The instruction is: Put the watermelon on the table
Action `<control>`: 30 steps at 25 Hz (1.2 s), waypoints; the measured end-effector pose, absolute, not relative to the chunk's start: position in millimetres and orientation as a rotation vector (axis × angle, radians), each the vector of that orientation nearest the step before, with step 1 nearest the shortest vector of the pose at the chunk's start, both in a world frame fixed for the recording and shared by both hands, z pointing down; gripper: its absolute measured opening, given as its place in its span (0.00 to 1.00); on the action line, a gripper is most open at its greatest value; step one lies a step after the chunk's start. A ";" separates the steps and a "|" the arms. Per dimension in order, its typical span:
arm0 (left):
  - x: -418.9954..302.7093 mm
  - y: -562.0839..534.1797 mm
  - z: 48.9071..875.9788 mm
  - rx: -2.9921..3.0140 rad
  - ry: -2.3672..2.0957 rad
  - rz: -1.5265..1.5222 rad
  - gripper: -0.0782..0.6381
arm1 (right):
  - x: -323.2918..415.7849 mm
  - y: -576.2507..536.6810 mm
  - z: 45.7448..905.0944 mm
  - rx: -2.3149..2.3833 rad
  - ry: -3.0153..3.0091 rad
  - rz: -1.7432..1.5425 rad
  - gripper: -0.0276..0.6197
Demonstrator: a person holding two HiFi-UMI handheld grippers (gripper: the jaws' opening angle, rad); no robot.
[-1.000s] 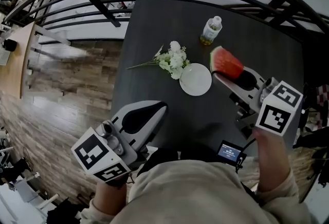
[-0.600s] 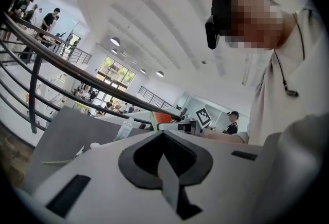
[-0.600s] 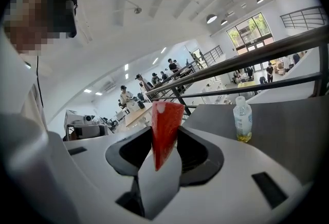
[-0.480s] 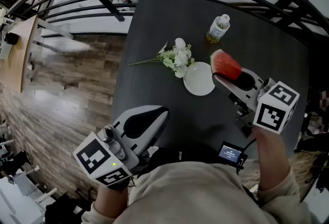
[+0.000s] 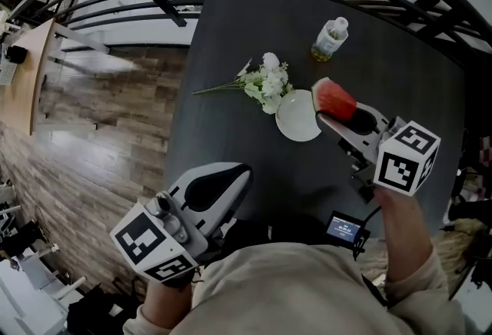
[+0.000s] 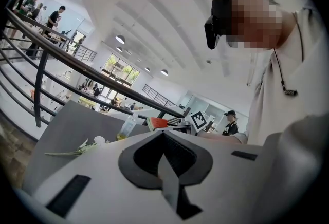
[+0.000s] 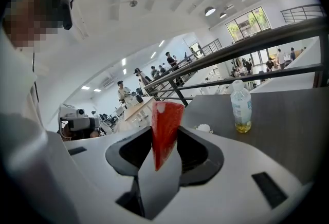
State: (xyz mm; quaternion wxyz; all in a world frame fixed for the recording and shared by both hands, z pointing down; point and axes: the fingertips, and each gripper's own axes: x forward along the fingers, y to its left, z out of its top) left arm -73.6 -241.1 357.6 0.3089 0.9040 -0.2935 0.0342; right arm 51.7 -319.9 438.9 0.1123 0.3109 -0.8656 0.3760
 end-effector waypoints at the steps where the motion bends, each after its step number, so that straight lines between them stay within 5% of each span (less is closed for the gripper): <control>1: -74.1 -240.4 358.6 2.386 -0.776 0.093 0.11 | 51.9 -319.8 440.9 0.912 -2.537 1.105 0.30; 30: -82.0 -243.9 386.8 2.328 -0.801 0.140 0.11 | 46.0 -327.4 523.2 0.868 -2.399 1.150 0.30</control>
